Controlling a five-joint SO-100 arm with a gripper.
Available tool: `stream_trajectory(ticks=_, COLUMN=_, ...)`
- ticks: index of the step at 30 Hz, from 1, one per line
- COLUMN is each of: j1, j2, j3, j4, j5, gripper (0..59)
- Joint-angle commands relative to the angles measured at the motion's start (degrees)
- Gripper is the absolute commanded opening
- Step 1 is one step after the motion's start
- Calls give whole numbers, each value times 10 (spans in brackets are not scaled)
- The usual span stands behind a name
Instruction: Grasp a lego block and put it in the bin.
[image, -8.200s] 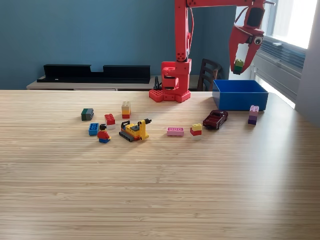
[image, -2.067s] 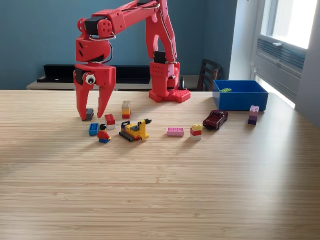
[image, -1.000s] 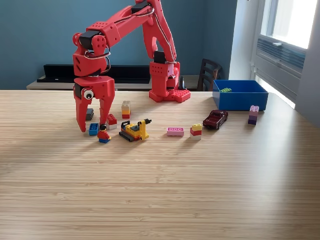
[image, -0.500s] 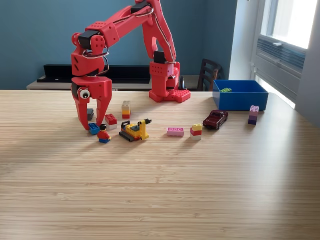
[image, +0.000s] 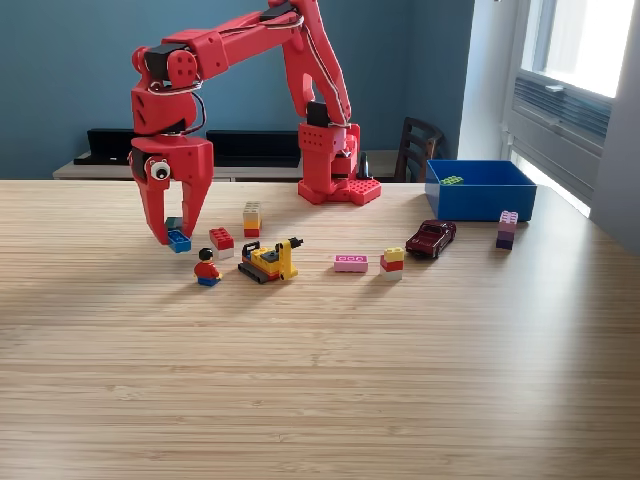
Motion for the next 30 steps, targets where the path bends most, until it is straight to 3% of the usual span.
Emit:
stream_trajectory(ticks=1, j1=-69, j2=47, j3=-90, j4=91, j5=-38, gripper=0)
stream_trajectory(ticks=8, j1=-195, j2=181, j3=-61, j4=163, j5=-77, gripper=0)
stream_trajectory(ticks=17, j1=-468, j2=316, j3=19, j4=233, j5=-103, gripper=0)
stream_trajectory(ticks=30, j1=-874, j2=352, j3=161, j4=234, j5=-81, gripper=0)
